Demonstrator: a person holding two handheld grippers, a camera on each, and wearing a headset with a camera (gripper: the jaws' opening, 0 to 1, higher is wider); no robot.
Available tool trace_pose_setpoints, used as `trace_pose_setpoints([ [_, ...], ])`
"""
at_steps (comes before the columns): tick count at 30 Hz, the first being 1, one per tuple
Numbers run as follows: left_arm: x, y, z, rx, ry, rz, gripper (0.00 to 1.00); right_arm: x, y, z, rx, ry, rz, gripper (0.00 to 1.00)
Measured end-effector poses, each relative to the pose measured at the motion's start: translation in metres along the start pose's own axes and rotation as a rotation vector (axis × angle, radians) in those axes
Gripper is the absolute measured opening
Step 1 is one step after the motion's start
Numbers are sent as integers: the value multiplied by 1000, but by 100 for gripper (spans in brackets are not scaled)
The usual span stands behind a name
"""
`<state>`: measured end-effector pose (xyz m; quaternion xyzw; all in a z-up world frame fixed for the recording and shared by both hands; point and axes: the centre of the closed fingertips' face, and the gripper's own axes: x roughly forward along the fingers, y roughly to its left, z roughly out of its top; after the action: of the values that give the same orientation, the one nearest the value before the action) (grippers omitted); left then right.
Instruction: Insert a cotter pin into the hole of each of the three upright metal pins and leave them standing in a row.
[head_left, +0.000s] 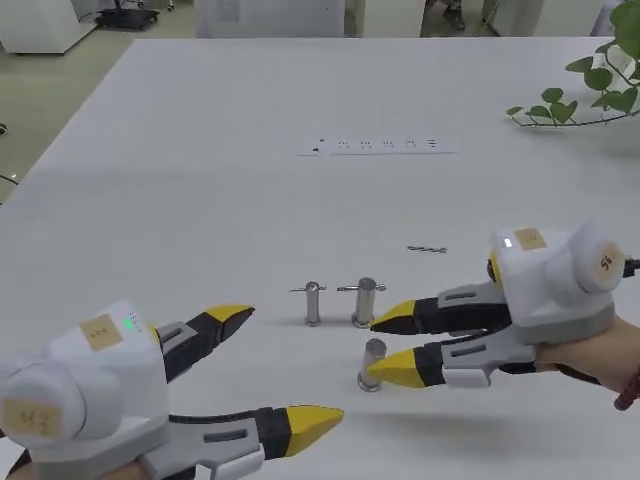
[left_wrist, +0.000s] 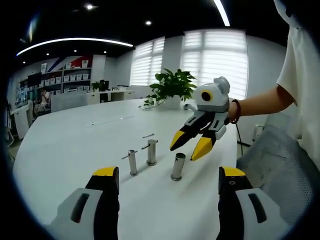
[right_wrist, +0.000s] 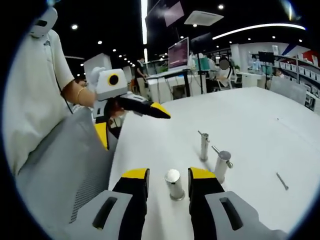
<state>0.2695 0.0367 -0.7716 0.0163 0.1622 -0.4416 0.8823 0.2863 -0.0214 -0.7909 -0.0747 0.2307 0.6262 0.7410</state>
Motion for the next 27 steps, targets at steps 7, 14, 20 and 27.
trace_pose_setpoints([
  [7, 2, 0, 3, -1, -12, -5, 84, -11, -11, 9, 55, -17, -62, 37],
  [14, 3, 0, 3, -3, -11, -12, 85, -24, -31, 15, 74, -17, -125, 38],
  [20, 3, -1, 3, -7, -13, -16, 87, -32, -51, 18, 85, -2, -178, 38],
  [27, 3, -1, 4, -11, -14, -19, 90, -39, -75, 18, 103, 14, -233, 38],
])
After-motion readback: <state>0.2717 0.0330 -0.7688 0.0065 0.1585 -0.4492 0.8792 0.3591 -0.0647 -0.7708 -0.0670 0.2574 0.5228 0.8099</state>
